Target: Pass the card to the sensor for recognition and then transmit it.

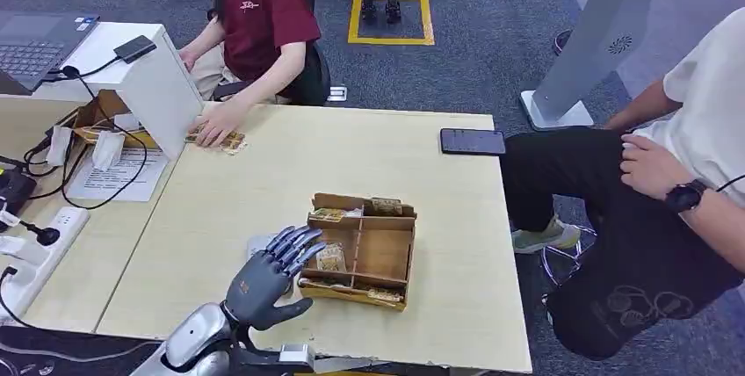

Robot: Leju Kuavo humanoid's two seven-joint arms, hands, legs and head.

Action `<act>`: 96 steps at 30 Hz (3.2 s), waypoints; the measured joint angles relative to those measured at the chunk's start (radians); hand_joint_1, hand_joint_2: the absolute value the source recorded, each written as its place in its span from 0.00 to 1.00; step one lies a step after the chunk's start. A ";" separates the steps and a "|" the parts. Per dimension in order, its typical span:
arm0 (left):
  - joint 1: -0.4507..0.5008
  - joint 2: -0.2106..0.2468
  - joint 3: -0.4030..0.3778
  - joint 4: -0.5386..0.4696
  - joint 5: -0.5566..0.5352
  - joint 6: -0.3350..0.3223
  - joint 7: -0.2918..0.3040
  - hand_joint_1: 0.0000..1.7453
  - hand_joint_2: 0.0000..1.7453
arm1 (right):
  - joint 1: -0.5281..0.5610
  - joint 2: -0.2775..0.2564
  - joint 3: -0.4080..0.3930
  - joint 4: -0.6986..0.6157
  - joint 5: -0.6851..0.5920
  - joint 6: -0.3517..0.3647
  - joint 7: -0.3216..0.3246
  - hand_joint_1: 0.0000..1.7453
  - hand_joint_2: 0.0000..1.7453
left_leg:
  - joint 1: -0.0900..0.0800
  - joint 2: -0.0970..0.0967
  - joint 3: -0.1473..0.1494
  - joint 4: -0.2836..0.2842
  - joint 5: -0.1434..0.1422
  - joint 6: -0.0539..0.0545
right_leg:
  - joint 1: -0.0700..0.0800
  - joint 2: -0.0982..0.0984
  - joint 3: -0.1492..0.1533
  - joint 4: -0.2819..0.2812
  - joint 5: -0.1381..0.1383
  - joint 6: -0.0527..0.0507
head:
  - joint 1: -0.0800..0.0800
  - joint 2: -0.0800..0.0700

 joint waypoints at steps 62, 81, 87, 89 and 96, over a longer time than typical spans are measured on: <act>-0.047 0.052 0.099 -0.209 0.323 -0.134 -0.079 1.00 1.00 | 0.001 0.005 -0.005 -0.013 -0.017 -0.017 -0.017 0.00 1.00 | 0.000 0.000 0.000 0.000 0.000 0.000 | 0.000 0.000 0.000 0.000 0.000 0.000 | 0.000 0.000; -0.057 0.066 0.173 -0.254 0.302 -0.125 -0.070 1.00 1.00 | 0.001 0.005 -0.007 -0.013 -0.018 -0.016 -0.018 0.00 1.00 | 0.000 0.000 0.000 0.000 0.000 0.000 | 0.000 0.000 0.000 0.000 0.000 0.000 | 0.000 0.000; -0.053 0.066 0.176 -0.254 0.321 -0.142 -0.096 0.00 1.00 | 0.001 0.005 -0.008 -0.013 -0.018 -0.016 -0.018 0.00 1.00 | 0.000 0.000 0.000 0.000 0.000 0.000 | 0.000 0.000 0.000 0.000 0.000 0.000 | 0.000 0.000; -0.042 0.066 0.176 -0.254 0.348 -0.169 -0.136 0.00 1.00 | 0.001 0.005 -0.010 -0.013 -0.018 -0.016 -0.018 0.00 1.00 | 0.000 0.000 0.000 0.000 0.000 0.000 | 0.000 0.000 0.000 0.000 0.000 0.000 | 0.000 0.000; 0.025 0.066 0.143 -0.278 0.278 -0.179 -0.208 0.00 1.00 | 0.001 0.006 -0.019 -0.013 -0.018 -0.015 -0.018 0.00 1.00 | 0.000 0.000 0.000 0.000 0.000 0.000 | 0.000 0.000 0.000 0.000 0.000 0.000 | 0.000 0.000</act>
